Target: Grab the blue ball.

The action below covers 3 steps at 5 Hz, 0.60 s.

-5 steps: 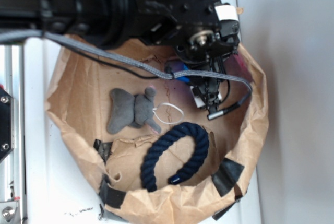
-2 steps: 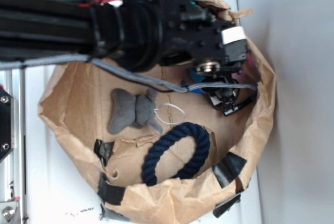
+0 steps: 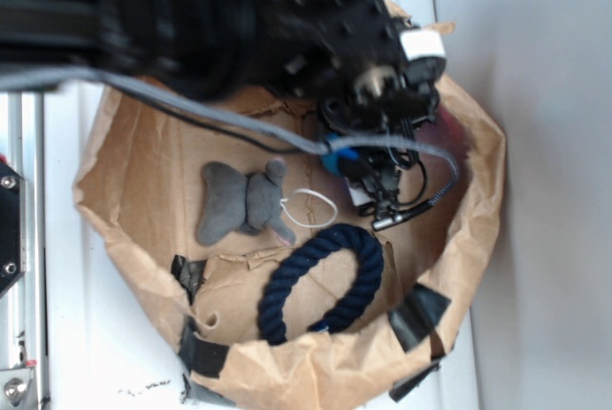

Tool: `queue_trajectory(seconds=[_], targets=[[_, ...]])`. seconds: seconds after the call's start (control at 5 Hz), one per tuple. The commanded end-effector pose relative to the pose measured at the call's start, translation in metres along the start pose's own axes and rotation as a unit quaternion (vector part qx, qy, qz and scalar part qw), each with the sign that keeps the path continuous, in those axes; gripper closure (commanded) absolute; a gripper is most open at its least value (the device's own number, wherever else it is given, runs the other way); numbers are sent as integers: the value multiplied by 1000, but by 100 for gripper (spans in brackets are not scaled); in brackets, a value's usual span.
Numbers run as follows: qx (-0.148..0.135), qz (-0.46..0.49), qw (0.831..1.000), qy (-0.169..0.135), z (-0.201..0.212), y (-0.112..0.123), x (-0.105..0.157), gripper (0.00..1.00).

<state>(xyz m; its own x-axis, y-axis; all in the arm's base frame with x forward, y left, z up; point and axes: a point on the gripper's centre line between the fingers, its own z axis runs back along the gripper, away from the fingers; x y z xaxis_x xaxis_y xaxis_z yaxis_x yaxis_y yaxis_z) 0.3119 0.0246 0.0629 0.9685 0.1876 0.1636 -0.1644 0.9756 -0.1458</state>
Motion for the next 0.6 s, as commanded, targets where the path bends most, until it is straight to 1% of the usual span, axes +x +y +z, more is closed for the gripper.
queue_trajectory(seconds=[0.0,0.2,0.4], targets=[[-44,-37,998,4,88,11,-8,100],[-58,-43,997,6,98,13,-5,100],[-83,-53,995,-22,97,13,-5,100]])
